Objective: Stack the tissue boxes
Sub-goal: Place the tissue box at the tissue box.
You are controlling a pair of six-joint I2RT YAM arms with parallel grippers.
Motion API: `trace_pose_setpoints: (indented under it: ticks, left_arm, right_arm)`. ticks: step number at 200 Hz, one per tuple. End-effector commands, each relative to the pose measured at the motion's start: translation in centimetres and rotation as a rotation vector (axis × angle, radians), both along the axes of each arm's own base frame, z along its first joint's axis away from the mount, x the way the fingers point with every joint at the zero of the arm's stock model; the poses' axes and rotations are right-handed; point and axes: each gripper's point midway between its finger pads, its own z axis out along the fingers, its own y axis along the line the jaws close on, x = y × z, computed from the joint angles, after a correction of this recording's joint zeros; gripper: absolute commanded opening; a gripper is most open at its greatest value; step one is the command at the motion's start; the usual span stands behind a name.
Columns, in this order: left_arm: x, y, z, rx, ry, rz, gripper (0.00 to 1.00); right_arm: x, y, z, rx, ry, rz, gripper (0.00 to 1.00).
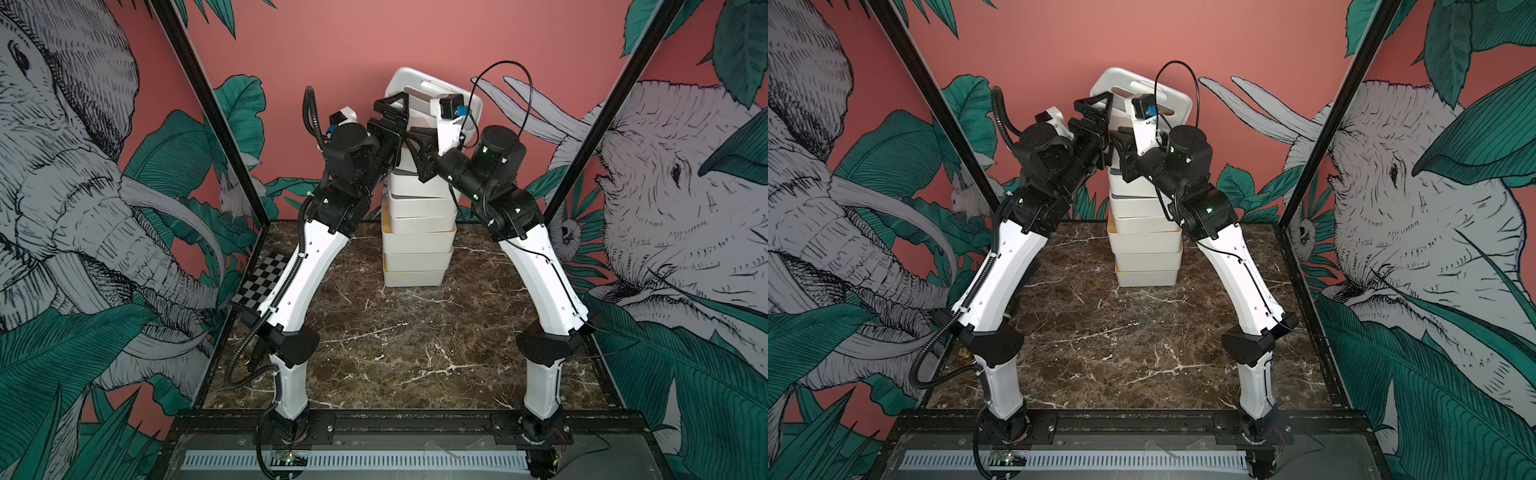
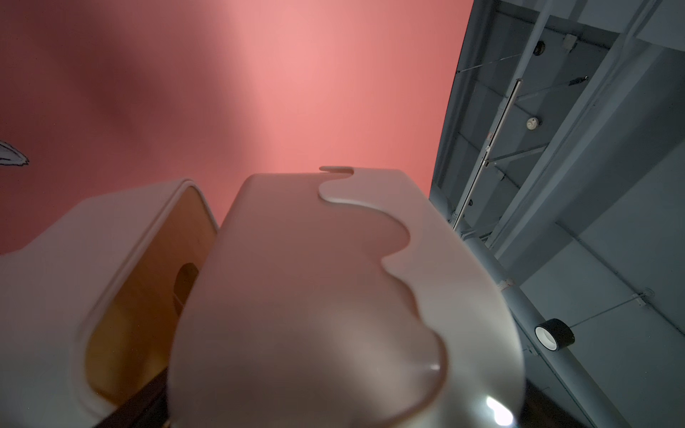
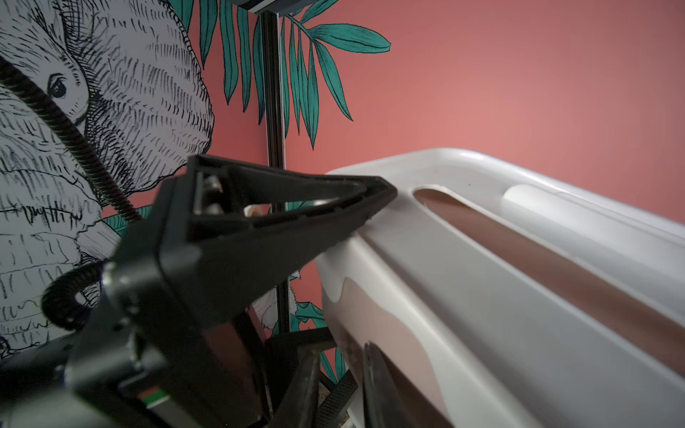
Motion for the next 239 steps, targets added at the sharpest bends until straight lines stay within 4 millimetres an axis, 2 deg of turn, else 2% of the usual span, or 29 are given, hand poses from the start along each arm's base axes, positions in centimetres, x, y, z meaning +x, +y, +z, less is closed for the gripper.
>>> trace_pose_setpoints:
  ticks: [1,47,113,239]
  left_arm:
    - [-2.1,1.0,2.6,-0.036,-0.06,-0.014,0.99]
    - [-2.6,1.4,2.2,-0.029,-0.053,-0.01,1.0]
    - [-3.8,1.7,2.9,-0.026,-0.069,-0.034,1.0]
    - [-4.8,0.6,3.7,0.024,-0.084,-0.117,0.99]
  right_arm:
    - [0.1,-0.9,2.2,0.069,-0.053,-0.048,0.23]
    - [0.5,-1.5,3.0,0.086,-0.073,-0.085,0.24]
    - [1.4,-1.3,2.4,0.092,-0.063,-0.106,0.24]
    - [1.6,-1.7,2.5,0.099,-0.061,-0.134,0.25]
